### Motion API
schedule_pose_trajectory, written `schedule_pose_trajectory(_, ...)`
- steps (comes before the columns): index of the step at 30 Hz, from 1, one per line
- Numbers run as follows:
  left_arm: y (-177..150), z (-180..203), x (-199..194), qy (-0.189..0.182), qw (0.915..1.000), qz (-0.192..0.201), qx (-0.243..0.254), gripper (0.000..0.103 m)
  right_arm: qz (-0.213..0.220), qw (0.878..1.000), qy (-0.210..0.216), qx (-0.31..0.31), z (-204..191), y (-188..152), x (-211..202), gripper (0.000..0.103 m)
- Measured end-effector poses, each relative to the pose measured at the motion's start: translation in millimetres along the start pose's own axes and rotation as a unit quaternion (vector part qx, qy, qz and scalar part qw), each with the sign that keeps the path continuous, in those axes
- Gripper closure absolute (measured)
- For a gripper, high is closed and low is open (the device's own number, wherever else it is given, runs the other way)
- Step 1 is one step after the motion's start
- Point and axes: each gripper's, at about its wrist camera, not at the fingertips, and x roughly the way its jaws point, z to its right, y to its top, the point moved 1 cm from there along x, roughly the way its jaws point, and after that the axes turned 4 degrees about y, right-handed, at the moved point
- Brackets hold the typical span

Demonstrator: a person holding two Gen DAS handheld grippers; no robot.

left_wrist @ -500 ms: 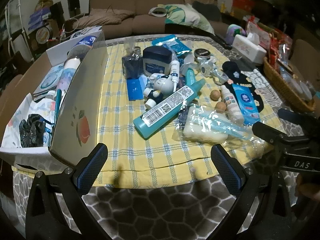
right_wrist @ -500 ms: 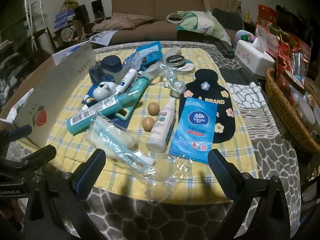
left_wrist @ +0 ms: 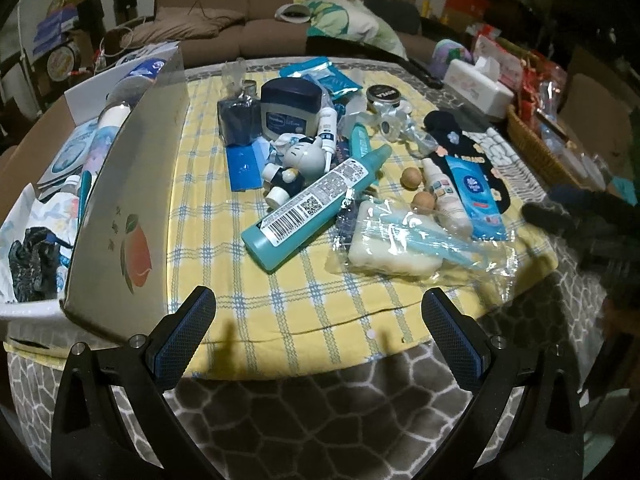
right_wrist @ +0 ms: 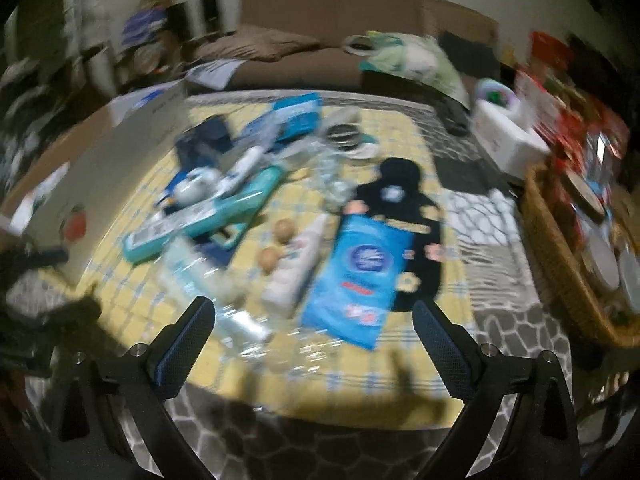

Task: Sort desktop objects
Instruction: 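Move both grippers toward the pile of toiletries on the table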

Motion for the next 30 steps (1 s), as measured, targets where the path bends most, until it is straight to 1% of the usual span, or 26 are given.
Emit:
schedule_pose_trajectory(2,4,-2,3,0.002,1.0000,0.001,0.001,0.000,0.005,0.999,0.001,0.053,29,6,-1,0.004)
schedule_pose_trajectory(4,9,-4,6,0.004,1.0000,0.003,0.001,0.000,0.011,0.996,-0.004,0.083,49,11,-3,0.005)
schedule_pose_trajectory(8,21,-5,11,-0.003,1.0000,0.008,0.002,0.000,0.012,0.992,-0.021,0.120,82,15,1,0.005)
schedule_pose_trajectory(10,26,-6,14,-0.004,0.9999,0.012,0.003,0.000,0.011,0.990,-0.015,0.138,91,13,4,0.009)
schedule_pose_trajectory(14,33,-10,29,-0.001,1.0000,0.008,0.003,0.000,0.001,0.986,0.022,0.163,92,6,19,0.019)
schedule_pose_trajectory(17,37,-10,35,-0.007,0.9998,0.014,0.012,0.000,-0.012,0.987,0.053,0.154,79,11,31,0.022)
schedule_pose_trajectory(19,40,-8,40,-0.001,0.9996,0.016,0.025,0.001,-0.008,0.988,0.062,0.143,69,16,33,0.022)
schedule_pose_trajectory(21,43,-6,47,0.010,0.9990,0.016,0.041,0.007,-0.002,0.988,0.075,0.137,59,25,34,0.022)
schedule_pose_trajectory(25,47,-5,66,0.029,0.9972,0.003,0.069,0.035,0.005,0.985,0.102,0.137,43,38,43,0.022)
schedule_pose_trajectory(26,47,-6,71,0.033,0.9968,-0.001,0.073,0.038,0.004,0.985,0.109,0.136,39,40,46,0.022)
schedule_pose_trajectory(27,47,-6,76,0.039,0.9961,-0.005,0.079,0.038,0.002,0.984,0.115,0.134,35,42,49,0.022)
schedule_pose_trajectory(30,45,-5,86,0.043,0.9948,-0.010,0.092,0.038,-0.006,0.983,0.132,0.129,24,47,60,0.022)
